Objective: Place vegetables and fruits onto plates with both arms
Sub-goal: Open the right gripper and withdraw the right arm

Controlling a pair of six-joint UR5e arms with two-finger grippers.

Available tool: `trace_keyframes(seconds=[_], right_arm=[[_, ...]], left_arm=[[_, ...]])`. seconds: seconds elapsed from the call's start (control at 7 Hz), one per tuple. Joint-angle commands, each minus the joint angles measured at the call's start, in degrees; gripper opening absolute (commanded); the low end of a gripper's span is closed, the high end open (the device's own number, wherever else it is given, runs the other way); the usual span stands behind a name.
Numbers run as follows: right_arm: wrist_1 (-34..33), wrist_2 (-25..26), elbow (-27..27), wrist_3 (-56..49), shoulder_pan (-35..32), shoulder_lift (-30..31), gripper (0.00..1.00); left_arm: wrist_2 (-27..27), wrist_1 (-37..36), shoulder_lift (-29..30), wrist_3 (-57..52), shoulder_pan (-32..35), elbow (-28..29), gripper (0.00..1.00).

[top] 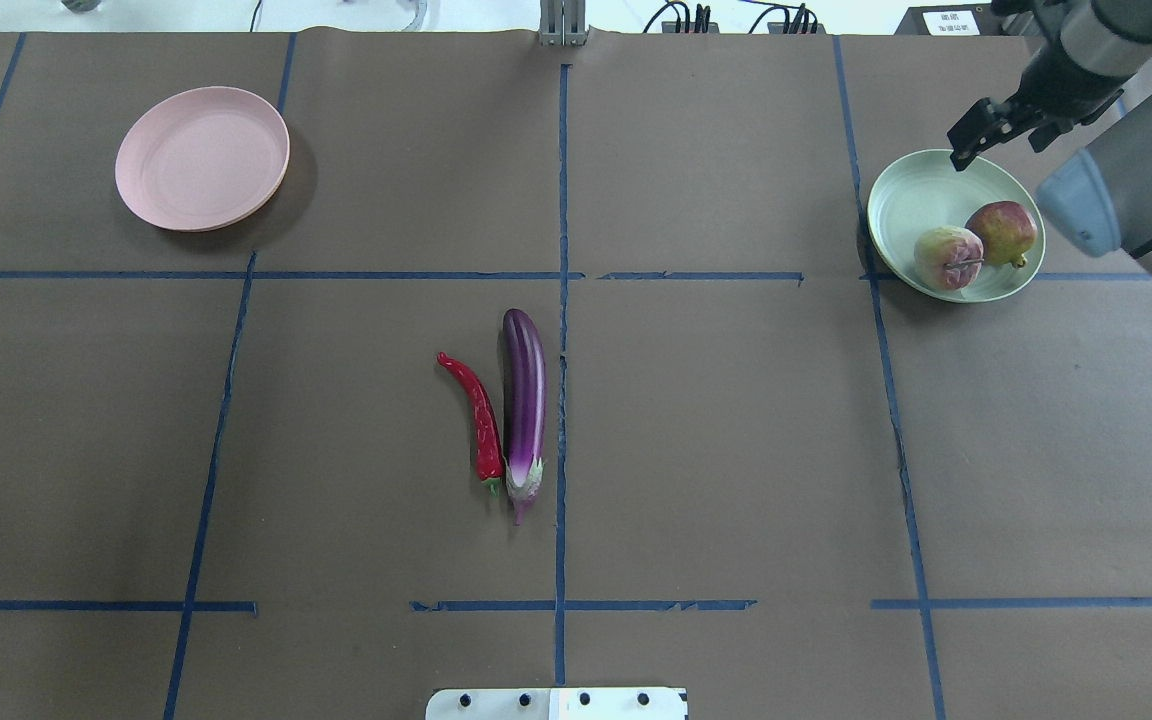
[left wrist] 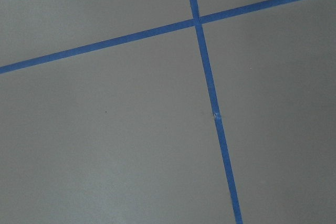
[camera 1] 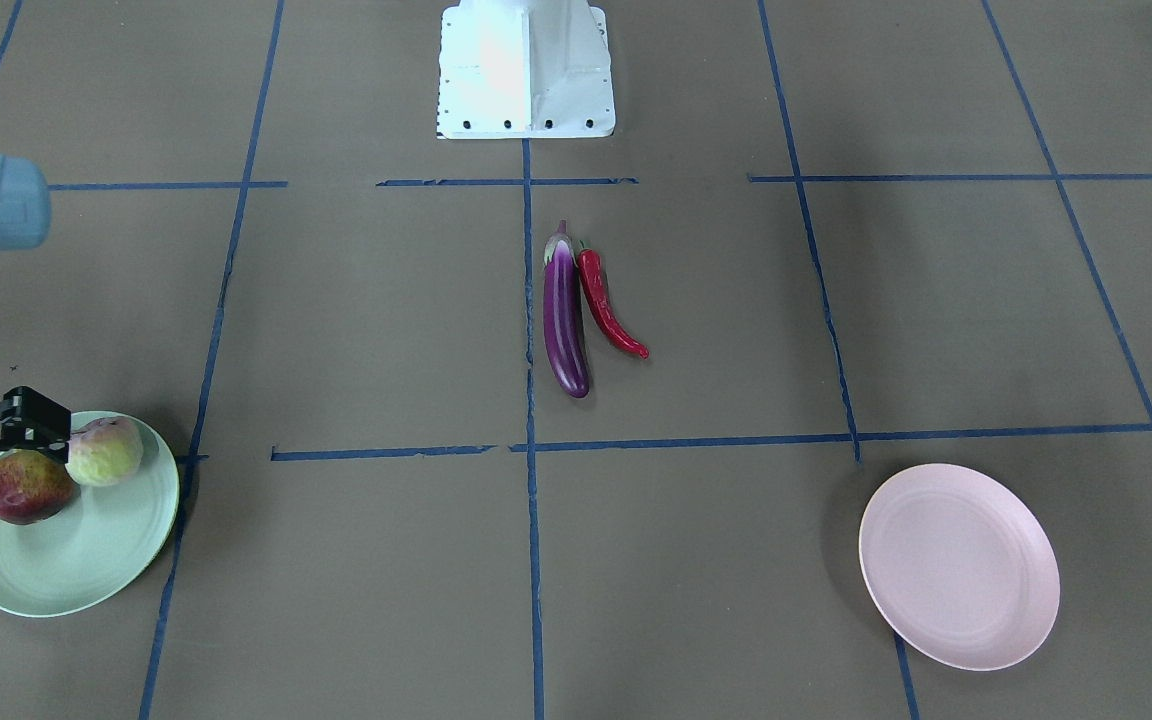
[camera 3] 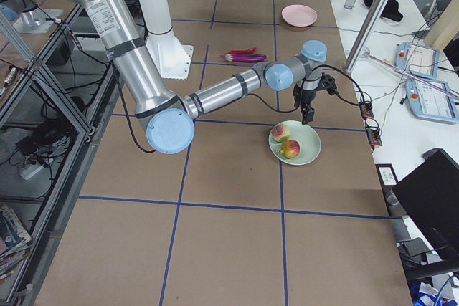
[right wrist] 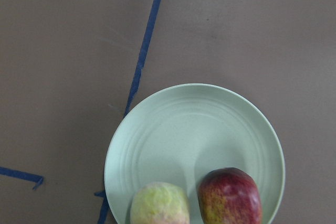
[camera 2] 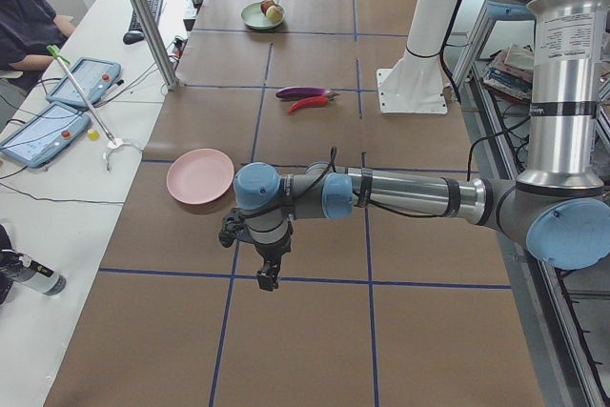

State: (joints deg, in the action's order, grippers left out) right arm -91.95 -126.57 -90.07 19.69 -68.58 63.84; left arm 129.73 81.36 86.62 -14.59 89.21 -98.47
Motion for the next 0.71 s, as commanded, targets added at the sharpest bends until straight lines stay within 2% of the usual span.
trace_keyframes(seconds=[0.0, 0.29, 0.43, 0.57], right_arm=[[-9.96, -1.40, -8.94, -10.47, -6.72, 5.11, 1.00], [-10.70, -2.01, -13.00, -24.37, -14.61, 17.13, 1.00], [-10.09, -6.80, -13.11, -25.30, -18.30, 23.46, 1.00], [-8.52, -8.59, -13.37, -27.31, -20.60, 28.57, 1.00]], left_arm=[[-0.09, 0.02, 0.22, -0.09, -0.09, -0.58, 1.00], [-0.17, -0.06, -0.04, -0.09, -0.17, -2.86, 1.00], [-0.44, -0.06, 0.04, 0.00, -0.18, -2.87, 1.00], [0.08, 0.37, 0.74, 0.26, -0.26, -3.13, 1.00]])
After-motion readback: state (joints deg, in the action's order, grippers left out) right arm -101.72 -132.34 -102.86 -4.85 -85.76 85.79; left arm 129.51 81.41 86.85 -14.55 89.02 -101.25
